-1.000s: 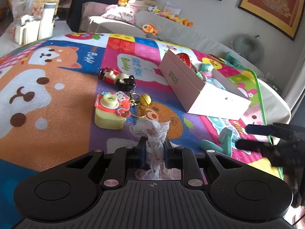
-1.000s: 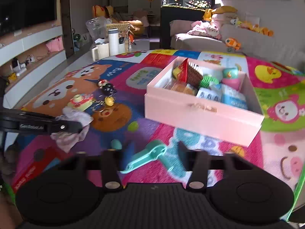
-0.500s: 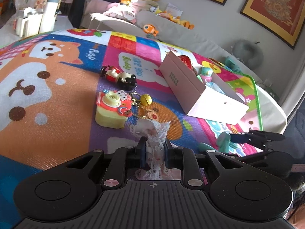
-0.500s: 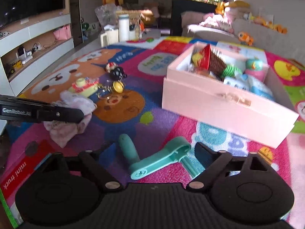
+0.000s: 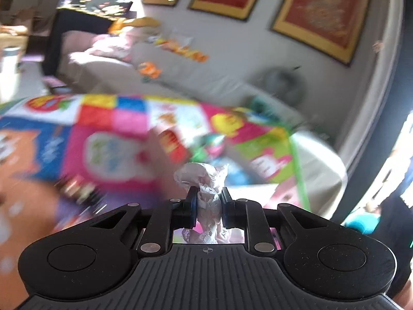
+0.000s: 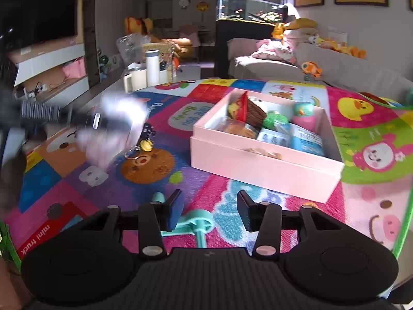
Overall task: Organize objects
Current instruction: 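Grasp the teal plastic toy with the right tool while the left tool lifts the lace cloth, then drop the white lace cloth into the pink box with the left tool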
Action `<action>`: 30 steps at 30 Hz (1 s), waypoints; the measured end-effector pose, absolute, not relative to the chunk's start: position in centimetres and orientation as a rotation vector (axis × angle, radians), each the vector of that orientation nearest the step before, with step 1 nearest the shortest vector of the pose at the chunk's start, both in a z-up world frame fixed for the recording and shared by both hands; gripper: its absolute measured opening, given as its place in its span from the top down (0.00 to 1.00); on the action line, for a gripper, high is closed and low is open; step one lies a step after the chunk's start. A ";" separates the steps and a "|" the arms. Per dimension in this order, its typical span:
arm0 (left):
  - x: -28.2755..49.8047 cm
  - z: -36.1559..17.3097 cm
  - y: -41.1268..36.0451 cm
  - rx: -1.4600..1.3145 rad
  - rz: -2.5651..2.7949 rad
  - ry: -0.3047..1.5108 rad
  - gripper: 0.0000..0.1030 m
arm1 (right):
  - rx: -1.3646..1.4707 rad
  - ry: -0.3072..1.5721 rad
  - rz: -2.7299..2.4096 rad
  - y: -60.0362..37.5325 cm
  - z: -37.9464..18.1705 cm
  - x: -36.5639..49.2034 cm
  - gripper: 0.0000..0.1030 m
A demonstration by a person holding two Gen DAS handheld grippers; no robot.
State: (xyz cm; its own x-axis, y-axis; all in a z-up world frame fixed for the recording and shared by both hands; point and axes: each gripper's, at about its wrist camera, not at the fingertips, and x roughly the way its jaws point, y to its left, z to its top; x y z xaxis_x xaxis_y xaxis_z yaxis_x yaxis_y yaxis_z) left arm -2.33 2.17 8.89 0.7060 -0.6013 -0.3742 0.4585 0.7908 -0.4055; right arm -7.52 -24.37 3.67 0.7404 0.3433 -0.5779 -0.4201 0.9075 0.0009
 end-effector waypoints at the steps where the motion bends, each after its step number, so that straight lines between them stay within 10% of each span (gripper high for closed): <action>1: -1.4 9.7 1.3 -0.309 -0.620 0.500 0.80 | -0.126 0.610 0.421 -24.5 3.5 -7.6 0.52; 6: 4.0 11.1 -2.8 -0.397 -0.624 0.397 0.76 | -0.102 0.598 0.405 -25.0 2.7 -8.4 0.20; 13: 10.7 4.8 -7.0 -0.221 -0.481 0.708 0.77 | -0.125 0.590 0.417 -24.8 2.2 -9.6 0.01; 22: 6.6 7.9 -5.9 -0.037 -0.481 0.477 0.76 | -0.133 0.647 0.418 -22.8 0.9 -8.2 0.00; 30: 7.8 6.3 -7.4 0.083 -0.493 0.635 0.75 | -0.115 0.675 0.379 -22.2 1.0 -8.1 0.00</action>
State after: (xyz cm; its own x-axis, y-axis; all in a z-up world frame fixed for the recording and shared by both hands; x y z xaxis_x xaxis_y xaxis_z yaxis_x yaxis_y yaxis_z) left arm 7.78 -7.42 6.28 0.6939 -0.4164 -0.5874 0.4662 0.8816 -0.0743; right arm -8.11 -22.16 0.98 0.7152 0.3048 -0.6290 -0.3784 0.9255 0.0182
